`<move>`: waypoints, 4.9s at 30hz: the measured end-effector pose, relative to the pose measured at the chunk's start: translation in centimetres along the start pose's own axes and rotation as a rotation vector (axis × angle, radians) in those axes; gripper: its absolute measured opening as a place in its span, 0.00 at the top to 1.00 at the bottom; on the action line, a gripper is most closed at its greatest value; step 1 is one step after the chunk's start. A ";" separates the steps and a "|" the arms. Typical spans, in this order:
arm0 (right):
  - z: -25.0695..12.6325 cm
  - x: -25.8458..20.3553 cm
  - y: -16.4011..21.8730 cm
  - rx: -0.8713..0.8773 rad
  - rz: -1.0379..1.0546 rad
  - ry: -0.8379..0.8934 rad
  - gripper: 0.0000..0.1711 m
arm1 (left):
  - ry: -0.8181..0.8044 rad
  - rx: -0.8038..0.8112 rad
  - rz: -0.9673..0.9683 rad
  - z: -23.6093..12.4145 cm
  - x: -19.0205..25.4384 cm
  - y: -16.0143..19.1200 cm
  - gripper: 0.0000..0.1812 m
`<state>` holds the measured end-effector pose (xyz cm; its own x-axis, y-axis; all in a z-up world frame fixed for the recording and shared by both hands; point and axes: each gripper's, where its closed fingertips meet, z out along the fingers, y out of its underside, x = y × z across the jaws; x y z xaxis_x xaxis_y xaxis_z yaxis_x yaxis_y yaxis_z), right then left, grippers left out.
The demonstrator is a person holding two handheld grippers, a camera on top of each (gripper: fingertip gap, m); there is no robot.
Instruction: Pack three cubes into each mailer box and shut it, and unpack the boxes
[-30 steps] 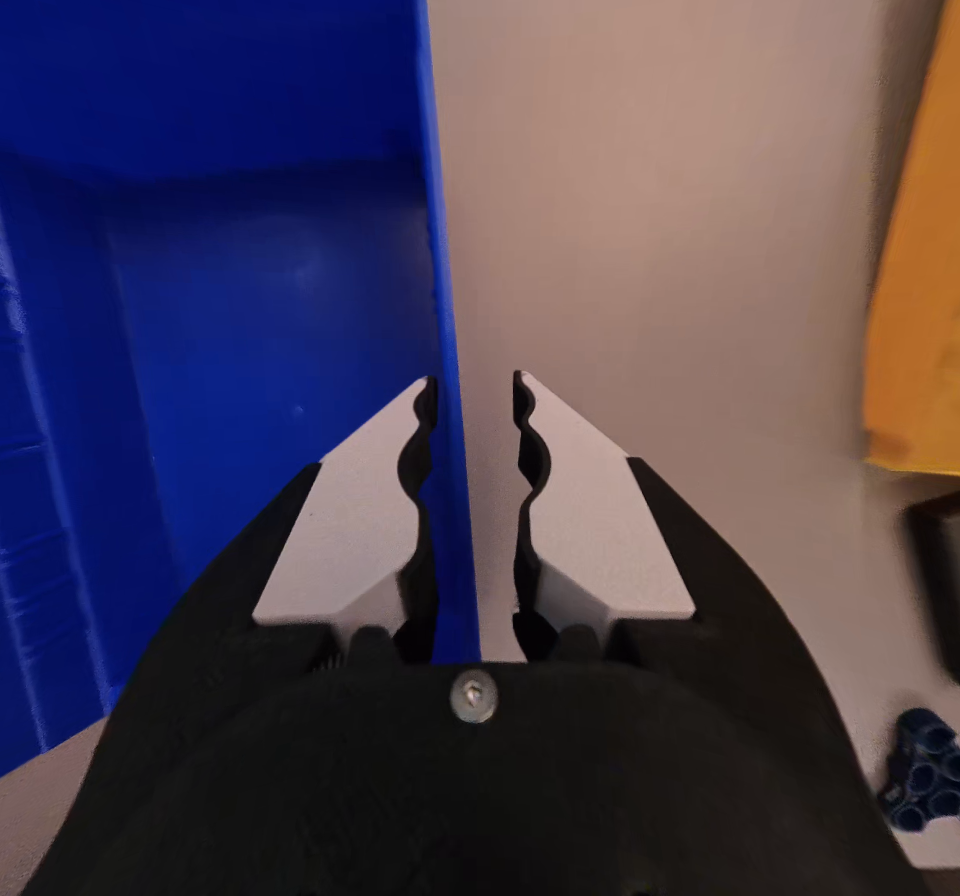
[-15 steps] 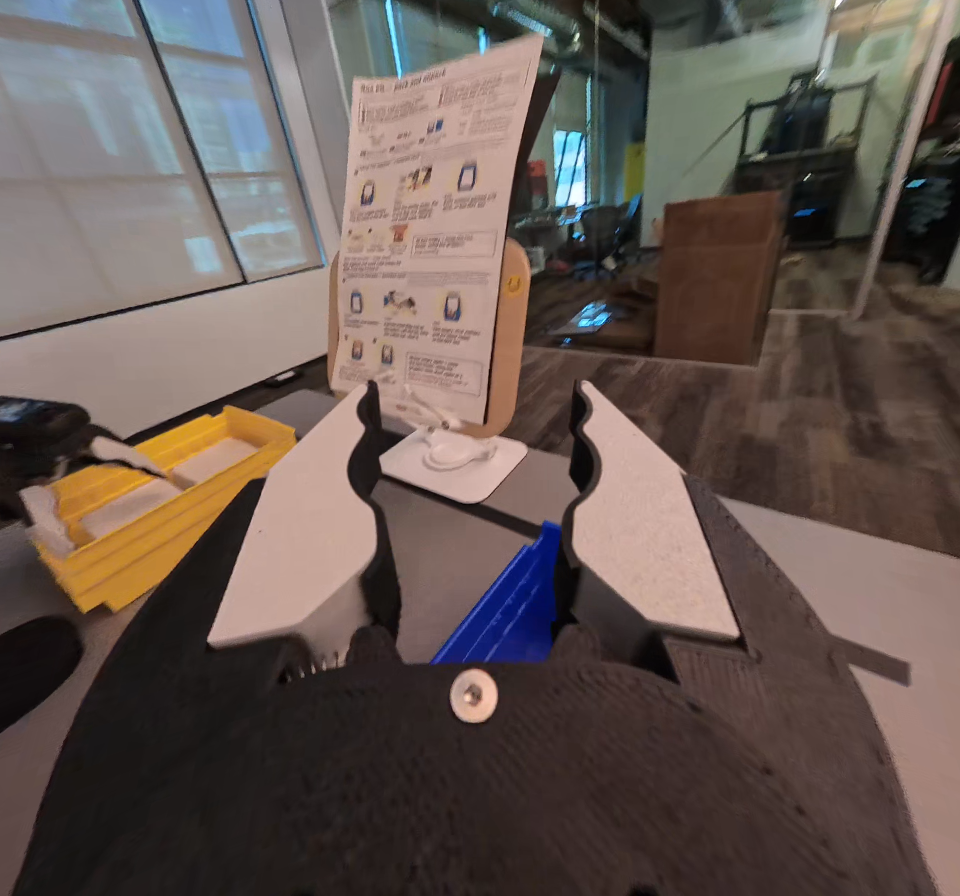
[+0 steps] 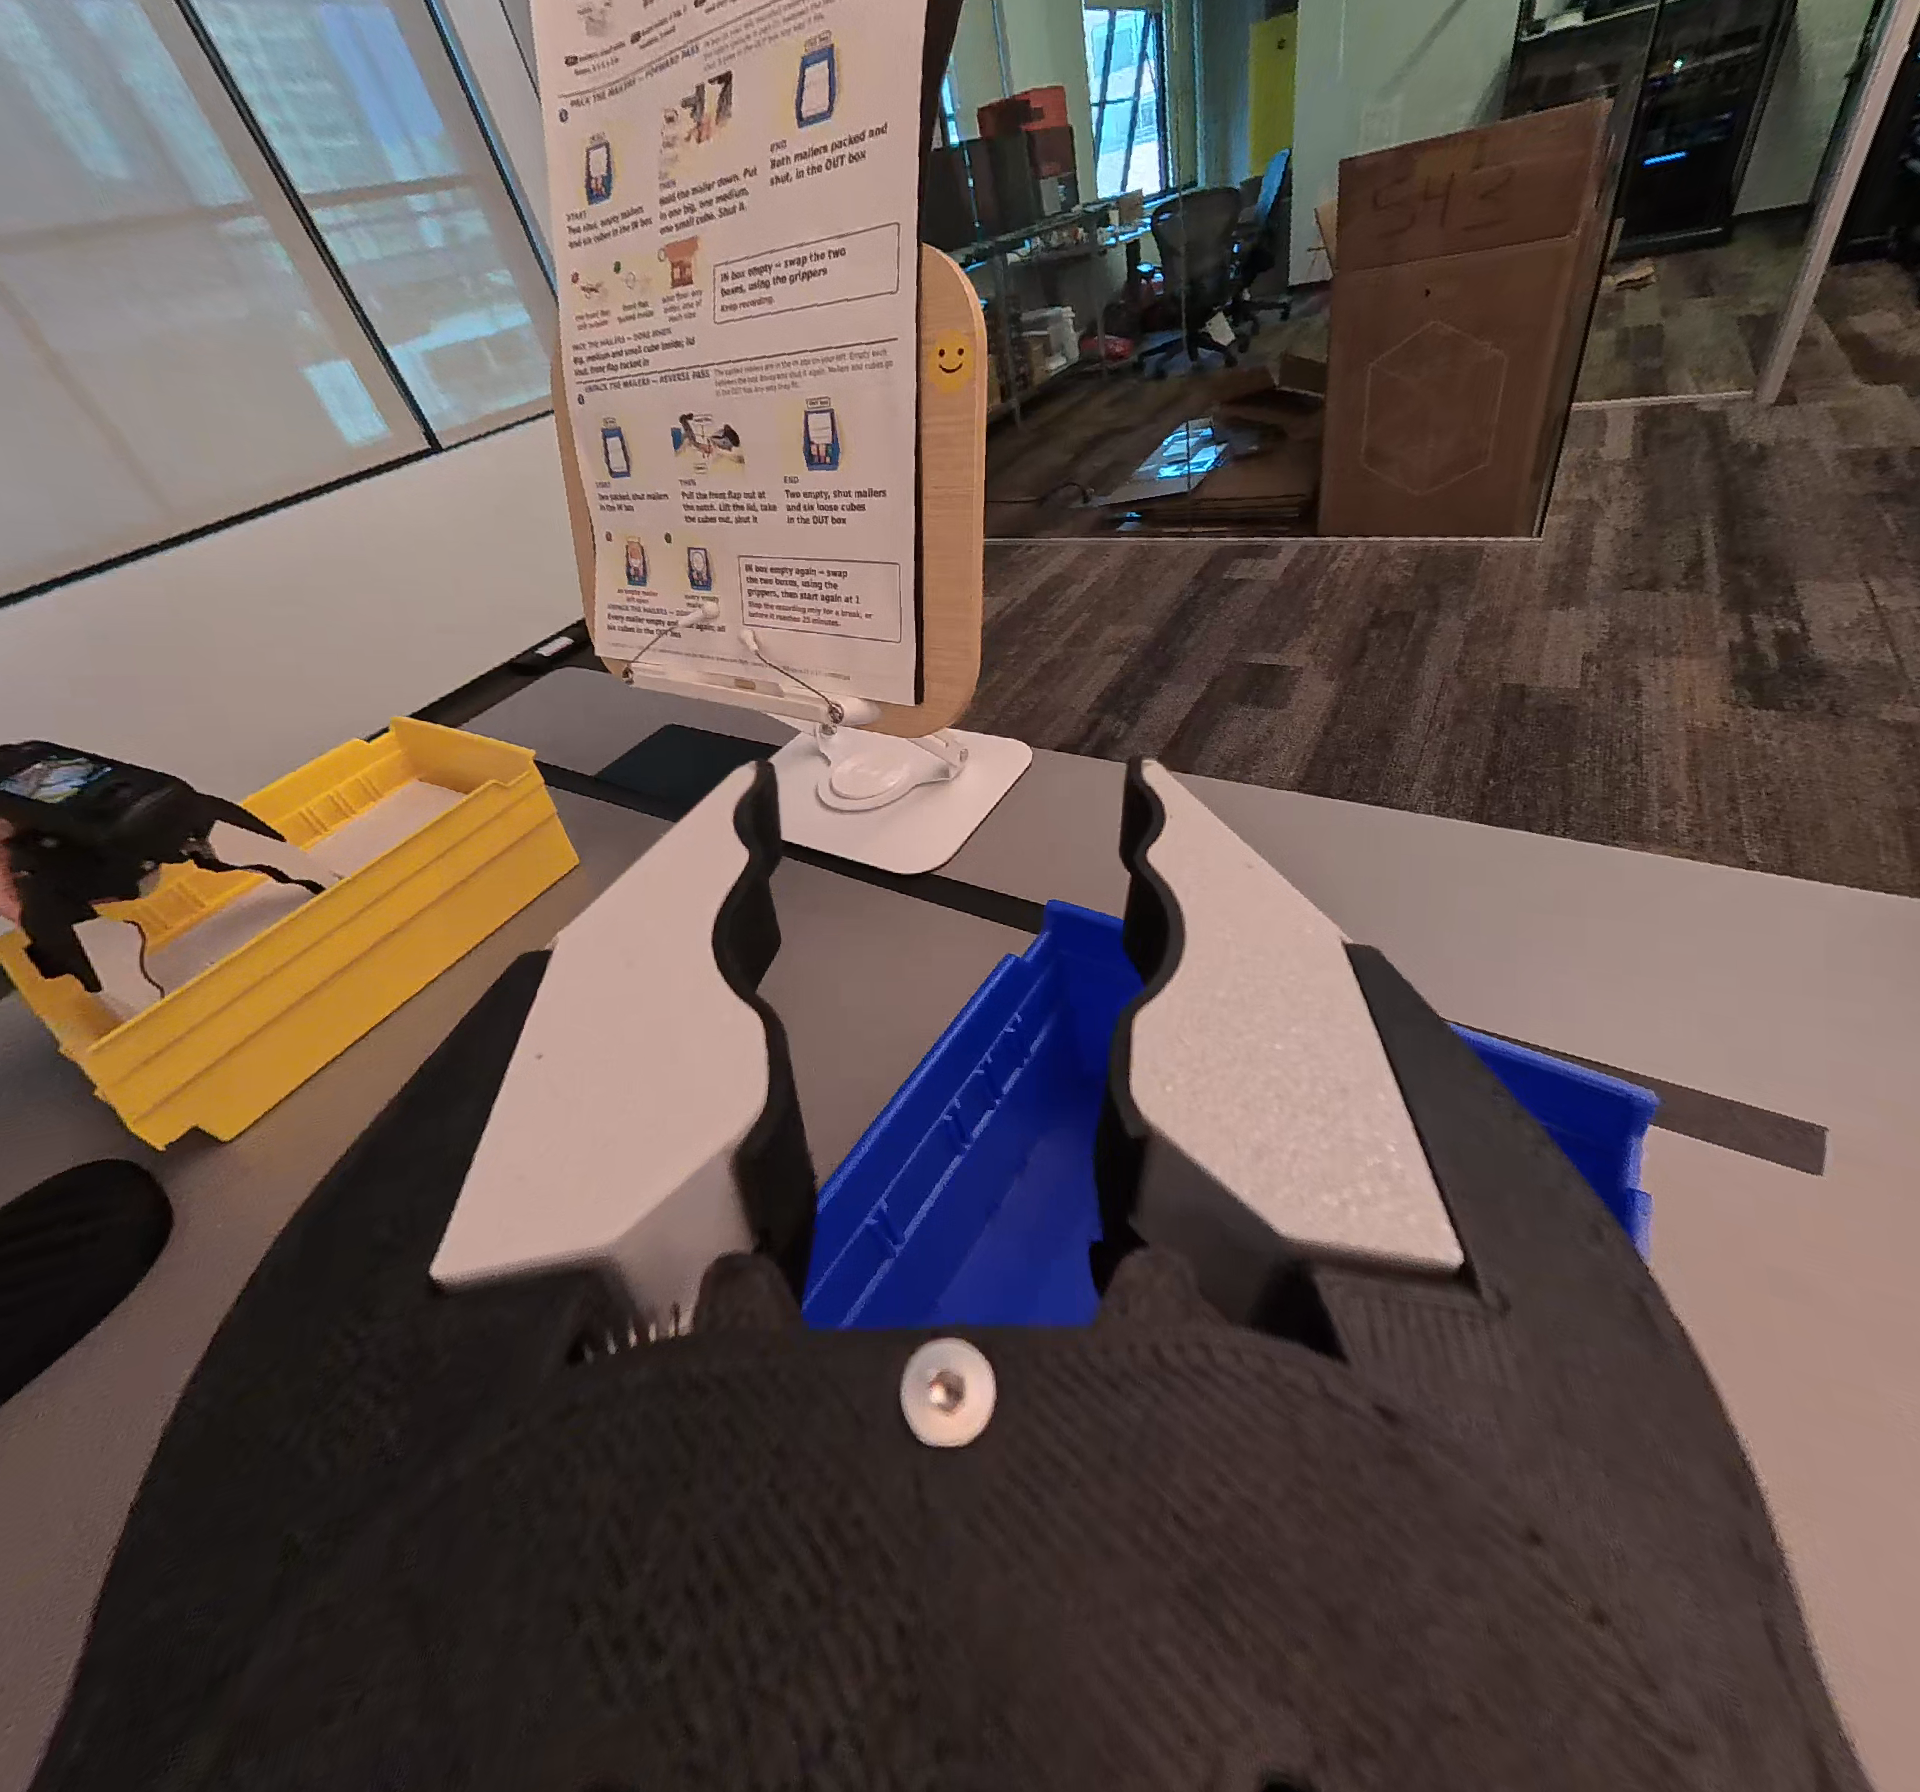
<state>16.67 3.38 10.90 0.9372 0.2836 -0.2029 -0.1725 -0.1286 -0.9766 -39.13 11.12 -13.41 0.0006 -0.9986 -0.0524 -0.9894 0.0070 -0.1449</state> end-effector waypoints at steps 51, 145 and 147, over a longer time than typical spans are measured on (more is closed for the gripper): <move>0.6 -11.1 -0.7 0.013 -0.257 -0.198 0.65 | -0.306 -0.212 0.093 -12.3 -0.7 -9.5 0.26; 3.9 -23.5 24.8 -0.360 -1.168 -0.351 0.53 | -0.661 0.824 0.406 2.1 10.1 -27.7 0.52; 4.1 -24.6 24.6 -0.300 -1.252 -0.342 0.55 | -0.646 0.829 0.389 2.1 10.1 -27.7 0.52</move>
<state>-11.87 -2.88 -8.39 0.2831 0.5806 0.7634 0.8582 0.2020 -0.4718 -11.40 0.97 -11.96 0.0256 -0.7083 -0.7054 -0.5363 0.5858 -0.6076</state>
